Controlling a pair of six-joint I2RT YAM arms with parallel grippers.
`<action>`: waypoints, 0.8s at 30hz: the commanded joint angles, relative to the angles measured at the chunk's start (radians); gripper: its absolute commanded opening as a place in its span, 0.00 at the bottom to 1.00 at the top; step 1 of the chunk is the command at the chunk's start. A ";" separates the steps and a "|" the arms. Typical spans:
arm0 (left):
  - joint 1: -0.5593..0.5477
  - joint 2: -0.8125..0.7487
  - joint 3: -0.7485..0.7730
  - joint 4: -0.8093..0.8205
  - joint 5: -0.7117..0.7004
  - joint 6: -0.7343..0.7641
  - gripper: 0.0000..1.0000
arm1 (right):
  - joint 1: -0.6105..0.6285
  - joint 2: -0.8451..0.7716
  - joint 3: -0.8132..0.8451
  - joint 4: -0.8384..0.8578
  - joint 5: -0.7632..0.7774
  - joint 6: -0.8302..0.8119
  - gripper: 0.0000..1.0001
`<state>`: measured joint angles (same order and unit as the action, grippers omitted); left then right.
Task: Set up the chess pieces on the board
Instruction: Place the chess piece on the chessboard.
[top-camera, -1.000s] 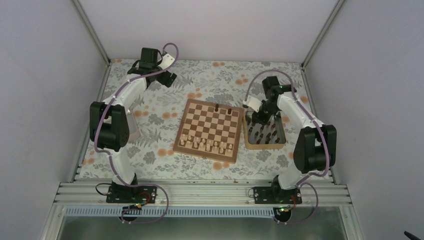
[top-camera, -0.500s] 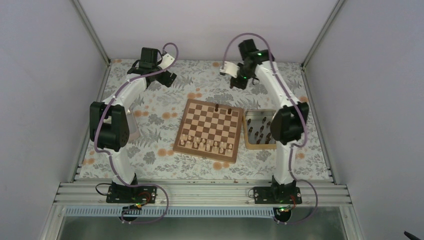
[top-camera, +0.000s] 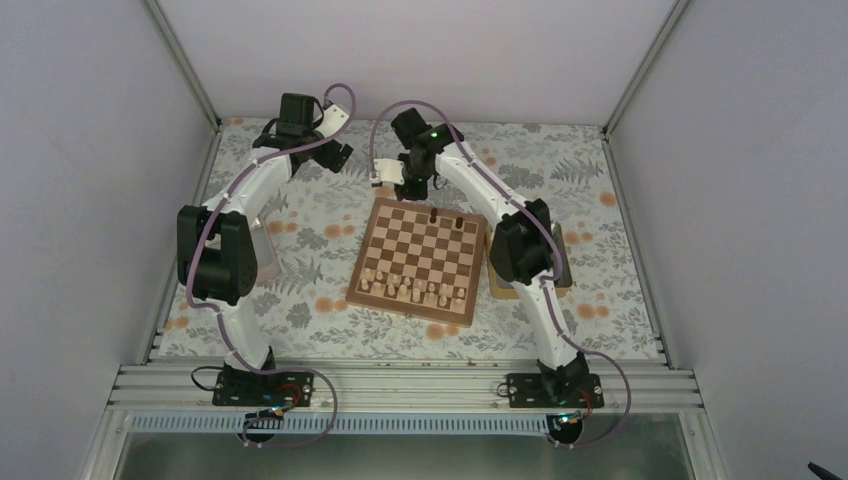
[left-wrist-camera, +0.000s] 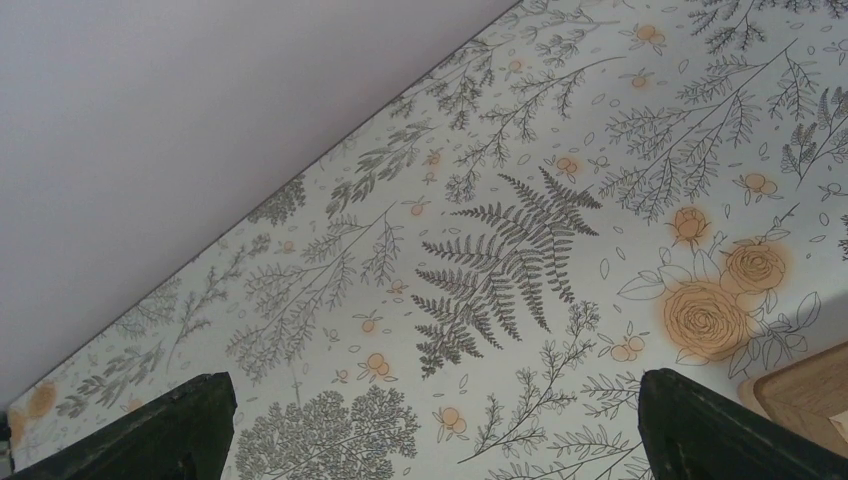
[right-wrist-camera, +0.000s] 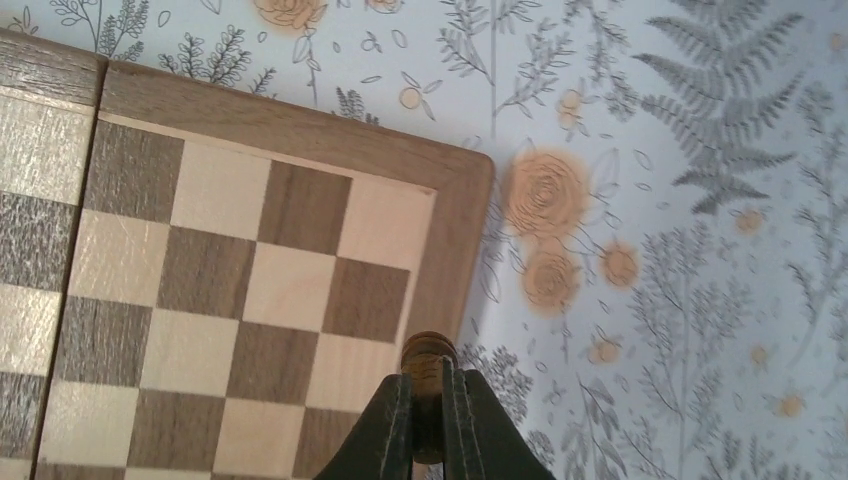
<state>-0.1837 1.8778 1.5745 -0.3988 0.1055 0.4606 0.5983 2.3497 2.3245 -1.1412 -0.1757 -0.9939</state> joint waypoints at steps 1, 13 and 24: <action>-0.003 -0.041 -0.001 0.009 0.013 0.003 1.00 | 0.007 0.037 0.033 0.018 0.017 -0.014 0.04; -0.003 -0.034 0.003 -0.002 0.036 0.004 1.00 | 0.007 0.077 0.027 -0.018 -0.052 -0.015 0.04; -0.005 -0.026 0.004 -0.006 0.043 0.006 1.00 | 0.014 0.087 0.001 -0.033 -0.094 -0.021 0.04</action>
<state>-0.1837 1.8736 1.5745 -0.3992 0.1284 0.4610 0.6075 2.4107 2.3257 -1.1511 -0.2344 -1.0023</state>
